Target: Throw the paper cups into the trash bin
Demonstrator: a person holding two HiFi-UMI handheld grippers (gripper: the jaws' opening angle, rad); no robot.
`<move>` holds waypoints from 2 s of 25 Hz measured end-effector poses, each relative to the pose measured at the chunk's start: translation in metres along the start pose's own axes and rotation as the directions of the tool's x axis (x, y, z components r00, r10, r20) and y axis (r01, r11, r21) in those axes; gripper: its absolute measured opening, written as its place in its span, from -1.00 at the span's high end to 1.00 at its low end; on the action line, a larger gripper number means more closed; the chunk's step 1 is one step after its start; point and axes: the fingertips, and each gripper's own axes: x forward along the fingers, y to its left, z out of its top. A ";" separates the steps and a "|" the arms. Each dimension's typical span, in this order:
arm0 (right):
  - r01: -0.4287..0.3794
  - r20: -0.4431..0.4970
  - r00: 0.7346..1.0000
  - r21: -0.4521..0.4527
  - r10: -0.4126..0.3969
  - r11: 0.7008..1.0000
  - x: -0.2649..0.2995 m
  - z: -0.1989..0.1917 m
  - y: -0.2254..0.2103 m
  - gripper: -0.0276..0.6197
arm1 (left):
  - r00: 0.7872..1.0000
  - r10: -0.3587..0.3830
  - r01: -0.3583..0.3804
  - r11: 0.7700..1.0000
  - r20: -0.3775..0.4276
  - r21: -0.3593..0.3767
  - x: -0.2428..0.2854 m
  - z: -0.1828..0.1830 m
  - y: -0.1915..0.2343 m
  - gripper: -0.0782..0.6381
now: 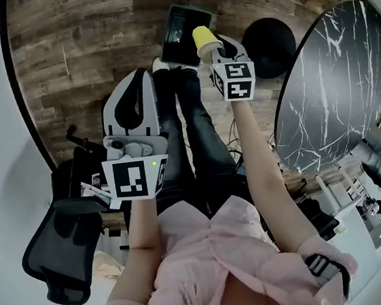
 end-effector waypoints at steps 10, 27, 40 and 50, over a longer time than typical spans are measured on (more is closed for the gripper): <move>-0.027 -0.065 0.998 -0.021 0.026 0.999 0.054 -0.044 0.003 0.79 | 0.999 0.046 -0.046 0.999 -0.008 -0.007 0.004 -0.029 0.020 0.74; -0.034 -0.151 0.988 -0.090 0.020 0.995 0.139 -0.118 -0.003 0.79 | 0.998 0.060 -0.061 0.997 -0.020 -0.047 0.028 -0.106 0.049 0.74; -0.073 -0.236 0.971 -0.114 0.044 0.991 0.205 -0.157 -0.004 0.79 | 0.999 0.050 -0.050 0.999 0.000 -0.013 0.062 -0.133 0.065 0.74; -0.119 -0.304 0.951 -0.217 0.049 0.969 0.236 -0.173 -0.007 0.79 | 0.995 0.100 -0.100 0.995 -0.001 -0.009 0.063 -0.149 0.081 0.74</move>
